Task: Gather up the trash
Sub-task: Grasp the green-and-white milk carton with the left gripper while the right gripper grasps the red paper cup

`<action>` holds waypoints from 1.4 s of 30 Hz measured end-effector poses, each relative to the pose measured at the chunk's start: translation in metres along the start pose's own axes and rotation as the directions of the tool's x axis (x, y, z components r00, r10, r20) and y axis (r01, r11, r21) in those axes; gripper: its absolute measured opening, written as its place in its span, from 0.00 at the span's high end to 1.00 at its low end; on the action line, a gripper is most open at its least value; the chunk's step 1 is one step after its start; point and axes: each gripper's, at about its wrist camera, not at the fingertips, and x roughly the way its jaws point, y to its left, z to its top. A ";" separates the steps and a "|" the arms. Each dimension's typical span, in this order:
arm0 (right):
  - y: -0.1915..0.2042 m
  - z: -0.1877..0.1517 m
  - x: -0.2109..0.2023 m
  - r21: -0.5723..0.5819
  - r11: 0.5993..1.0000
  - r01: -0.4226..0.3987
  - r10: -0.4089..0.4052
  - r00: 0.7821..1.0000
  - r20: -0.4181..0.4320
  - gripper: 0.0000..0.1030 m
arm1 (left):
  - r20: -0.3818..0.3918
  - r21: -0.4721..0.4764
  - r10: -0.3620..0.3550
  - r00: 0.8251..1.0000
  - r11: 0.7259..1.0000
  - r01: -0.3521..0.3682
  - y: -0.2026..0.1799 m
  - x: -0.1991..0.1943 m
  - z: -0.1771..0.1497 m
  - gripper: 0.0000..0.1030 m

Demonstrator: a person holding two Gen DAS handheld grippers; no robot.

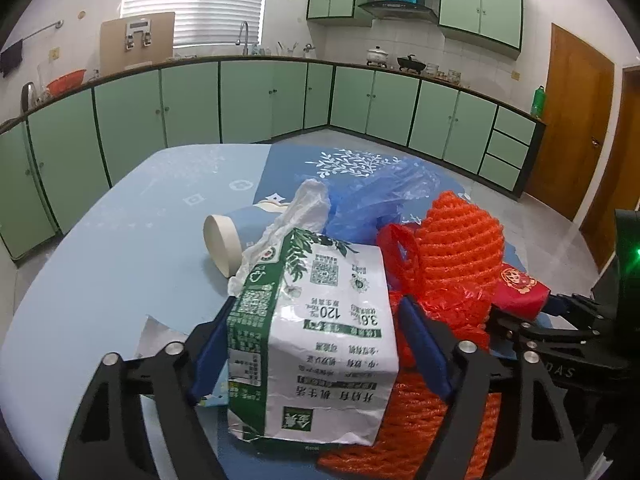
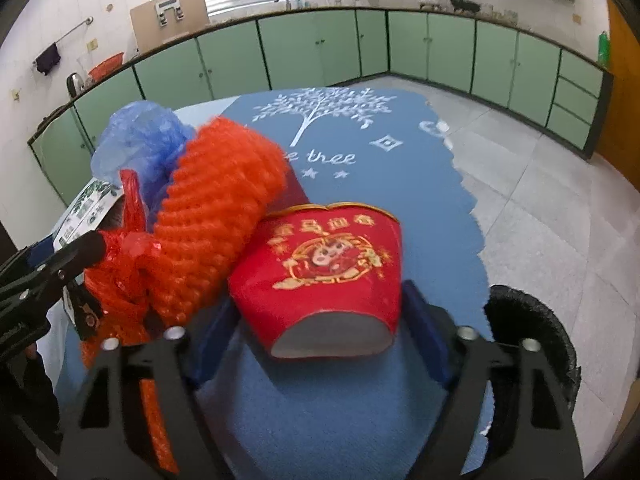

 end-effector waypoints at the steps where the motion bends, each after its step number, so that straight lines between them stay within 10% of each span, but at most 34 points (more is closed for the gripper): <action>1: 0.000 0.000 -0.001 0.000 1.000 -0.004 0.004 1.000 0.005 0.31 | 0.000 -0.002 -0.004 1.000 1.000 0.004 0.000 -0.001 0.000 0.31; 11: -0.007 -0.001 -0.024 -0.008 1.000 -0.010 0.010 0.999 0.034 0.53 | 0.043 -0.016 0.009 0.999 1.000 -0.008 -0.001 -0.024 0.002 0.31; 23: -0.005 -0.011 -0.036 -0.013 1.000 -0.010 0.011 0.999 0.036 0.16 | 0.041 -0.025 -0.008 0.999 1.000 0.009 -0.014 -0.044 0.003 0.31; 42: 0.002 0.002 -0.010 0.029 0.997 -0.065 0.066 0.997 -0.036 0.20 | 0.009 -0.029 0.001 1.000 1.000 0.000 -0.013 -0.033 -0.003 0.31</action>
